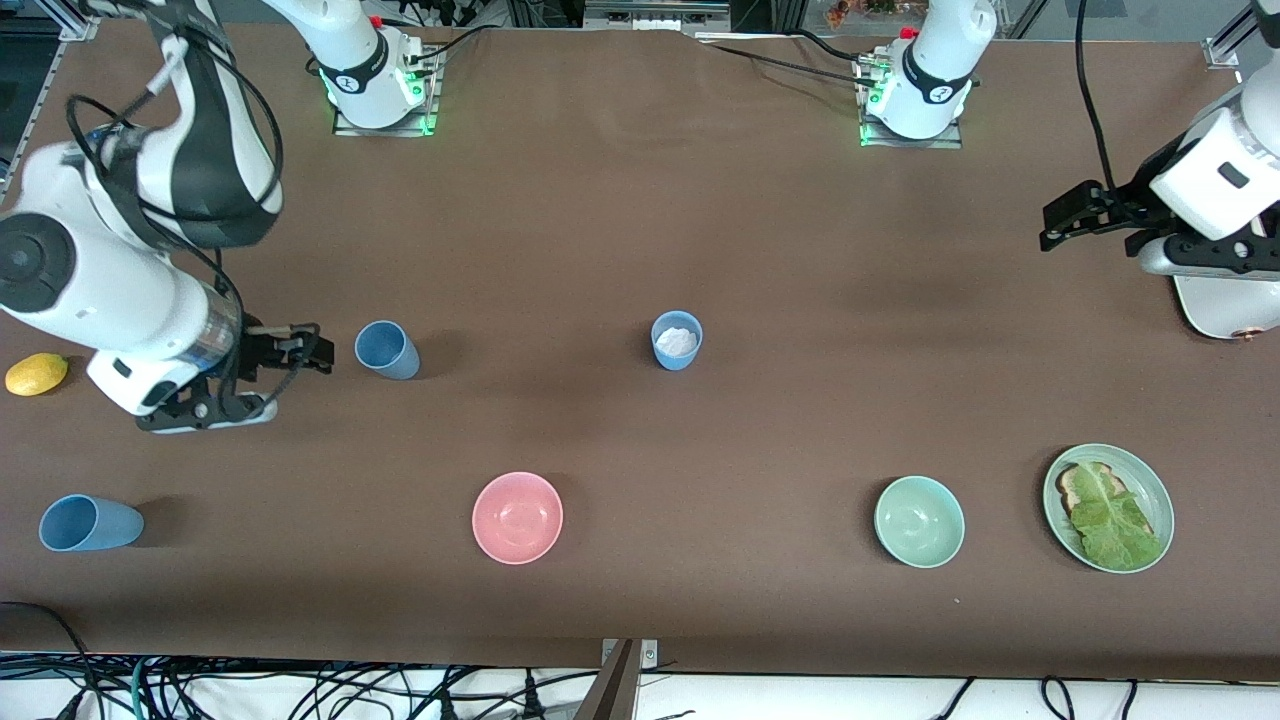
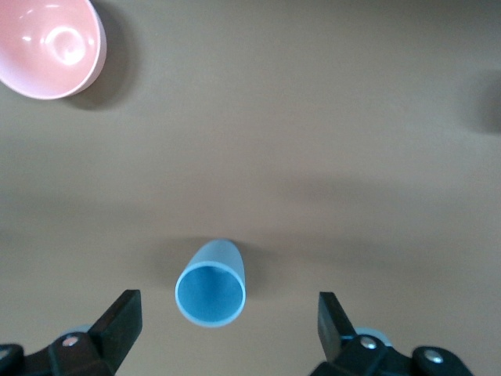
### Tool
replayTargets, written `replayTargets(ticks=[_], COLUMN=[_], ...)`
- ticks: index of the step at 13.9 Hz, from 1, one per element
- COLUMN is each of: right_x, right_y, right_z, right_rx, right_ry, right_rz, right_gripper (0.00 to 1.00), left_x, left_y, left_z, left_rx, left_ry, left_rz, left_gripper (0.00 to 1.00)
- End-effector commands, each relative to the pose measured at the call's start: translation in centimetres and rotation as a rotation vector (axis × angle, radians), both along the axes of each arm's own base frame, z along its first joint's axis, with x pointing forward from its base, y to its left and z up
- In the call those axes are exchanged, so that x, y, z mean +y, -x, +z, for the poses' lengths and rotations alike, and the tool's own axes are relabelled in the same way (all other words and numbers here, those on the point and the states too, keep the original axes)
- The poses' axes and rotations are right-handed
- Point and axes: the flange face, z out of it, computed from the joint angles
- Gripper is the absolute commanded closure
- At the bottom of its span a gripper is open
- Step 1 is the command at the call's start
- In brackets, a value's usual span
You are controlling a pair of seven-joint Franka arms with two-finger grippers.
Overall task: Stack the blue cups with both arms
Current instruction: 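Lower the right gripper to the plain blue cup and grasp its rim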
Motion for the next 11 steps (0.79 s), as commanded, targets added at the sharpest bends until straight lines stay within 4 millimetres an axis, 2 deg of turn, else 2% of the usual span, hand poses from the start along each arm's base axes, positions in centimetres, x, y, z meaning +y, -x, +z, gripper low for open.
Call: replayTargets(ticks=[1, 5, 7, 8, 11], right_x=[-0.6, -2.0, -2.5, -2.6, -2.7], right_y=[1.3, 5.6, 8.2, 9.1, 9.7], right_z=[-4.8, -11.2, -14.1, -14.5, -13.5], right_rx=[-0.001, -0.031, -0.034, -0.031, -0.016], right_ry=[0.016, 0.012, 0.01, 0.01, 0.013], right_rz=[0.003, -0.008, -0.016, -0.019, -0.018], right_gripper=[0.0, 0.01, 0.04, 0.04, 0.04], left_x=[2.0, 2.1, 2.2, 2.2, 2.2], left_y=[-0.2, -0.7, -0.6, -0.6, 0.2], left_z=[-0.6, 0.6, 0.3, 0.3, 0.0], left_rx=[0.003, -0.032, -0.021, -0.017, 0.048], left_ry=[-0.015, -0.018, -0.02, -0.019, -0.025], left_rz=[0.019, 0.019, 0.028, 0.022, 0.019], left_gripper=[0.0, 0.0, 0.0, 0.0, 0.0])
